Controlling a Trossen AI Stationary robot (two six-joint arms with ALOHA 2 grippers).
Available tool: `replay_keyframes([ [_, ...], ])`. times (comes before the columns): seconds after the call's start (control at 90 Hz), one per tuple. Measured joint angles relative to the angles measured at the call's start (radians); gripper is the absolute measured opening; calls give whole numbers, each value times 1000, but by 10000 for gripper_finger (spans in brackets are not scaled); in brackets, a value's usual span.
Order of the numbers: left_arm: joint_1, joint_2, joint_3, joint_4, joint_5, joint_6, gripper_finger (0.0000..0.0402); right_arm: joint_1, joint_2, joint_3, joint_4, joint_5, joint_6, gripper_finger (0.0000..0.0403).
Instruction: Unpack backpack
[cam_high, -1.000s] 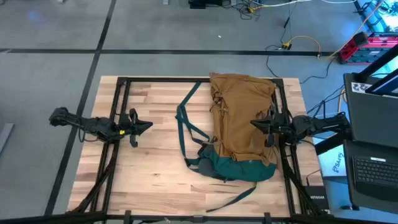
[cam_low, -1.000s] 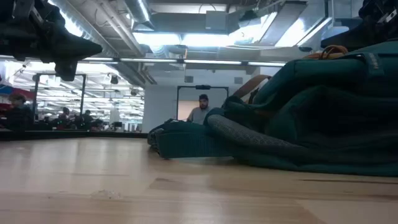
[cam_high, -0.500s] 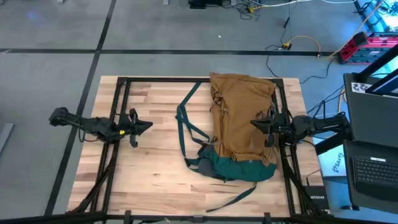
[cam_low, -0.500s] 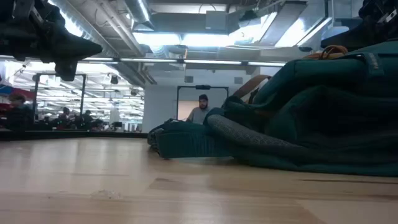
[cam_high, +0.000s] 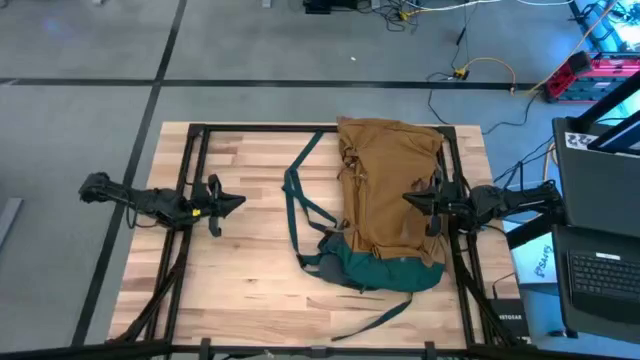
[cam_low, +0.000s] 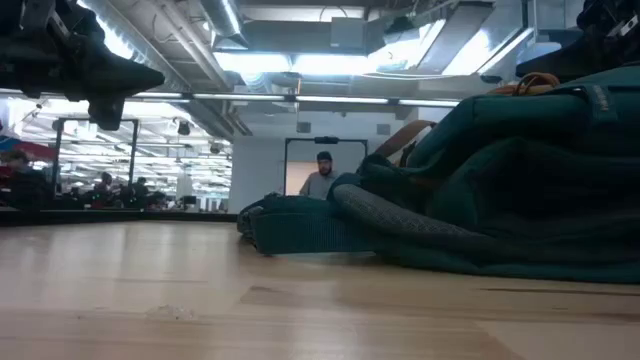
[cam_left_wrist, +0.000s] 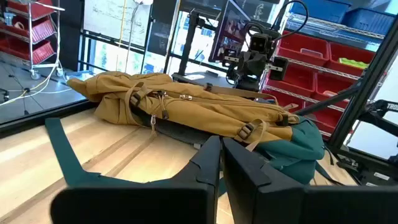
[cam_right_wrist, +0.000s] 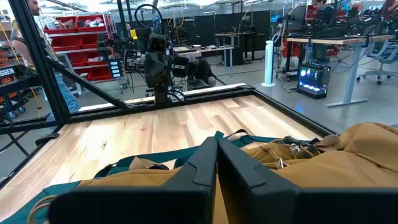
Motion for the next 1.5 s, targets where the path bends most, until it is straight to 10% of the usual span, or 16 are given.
replay_keyframes([
  [1.5,0,0,0,0,0,71,4,0,0,0,4,1,-2,0],
])
